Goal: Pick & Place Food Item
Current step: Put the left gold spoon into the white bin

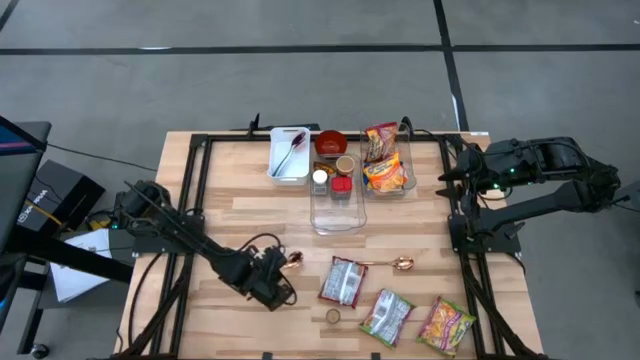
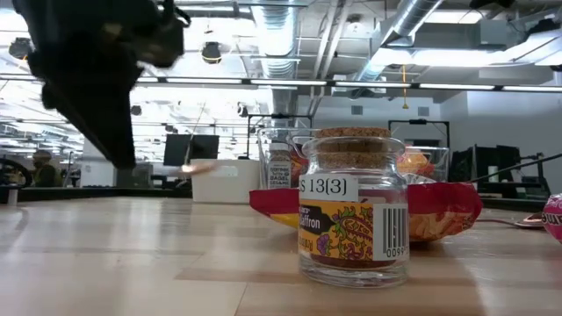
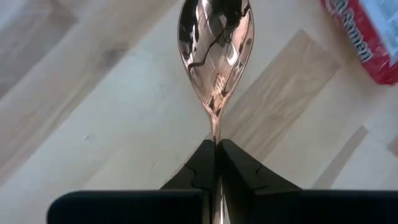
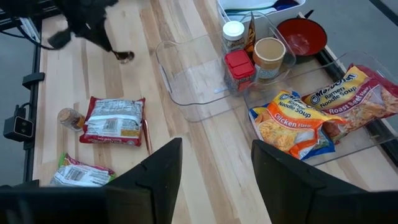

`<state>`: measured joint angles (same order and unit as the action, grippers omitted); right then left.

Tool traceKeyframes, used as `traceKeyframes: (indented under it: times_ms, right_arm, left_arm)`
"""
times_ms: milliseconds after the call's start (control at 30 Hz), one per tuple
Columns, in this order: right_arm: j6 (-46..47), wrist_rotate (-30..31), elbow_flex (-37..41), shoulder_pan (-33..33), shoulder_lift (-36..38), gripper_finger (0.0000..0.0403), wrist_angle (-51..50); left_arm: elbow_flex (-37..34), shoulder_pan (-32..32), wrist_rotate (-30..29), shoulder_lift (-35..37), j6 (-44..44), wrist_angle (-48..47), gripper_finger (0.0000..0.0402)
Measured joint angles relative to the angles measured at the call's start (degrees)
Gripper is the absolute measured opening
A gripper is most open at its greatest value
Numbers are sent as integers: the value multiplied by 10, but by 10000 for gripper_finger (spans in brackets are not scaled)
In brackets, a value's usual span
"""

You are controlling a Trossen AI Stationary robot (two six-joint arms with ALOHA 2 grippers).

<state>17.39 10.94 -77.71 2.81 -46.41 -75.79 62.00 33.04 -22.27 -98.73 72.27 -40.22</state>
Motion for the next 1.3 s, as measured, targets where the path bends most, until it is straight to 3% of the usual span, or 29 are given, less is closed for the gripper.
traceKeyframes:
  times_ms: [333, 633, 767, 933, 1100, 1300]
  right_arm:
    - [0, 25, 0, 0, 0, 187, 25]
    - [11, 54, 0, 0, 0, 187, 57]
    - [29, 84, 0, 0, 0, 187, 72]
    - [66, 108, 0, 0, -1, 187, 92]
    - [90, 132, 0, 0, -9, 187, 96]
    - [111, 147, 0, 0, -35, 187, 112]
  left_arm:
    - [-2, 11, -97, 67, 108, -91, 5]
    - [-35, -78, -144, 147, 44, -102, 5]
    - [-58, -157, -144, 195, -32, -100, 5]
    - [-66, -288, -119, 243, -209, -69, 5]
    - [-66, -445, -44, 273, -373, 19, 5]
    - [-66, -611, 84, 267, -480, 118, 5]
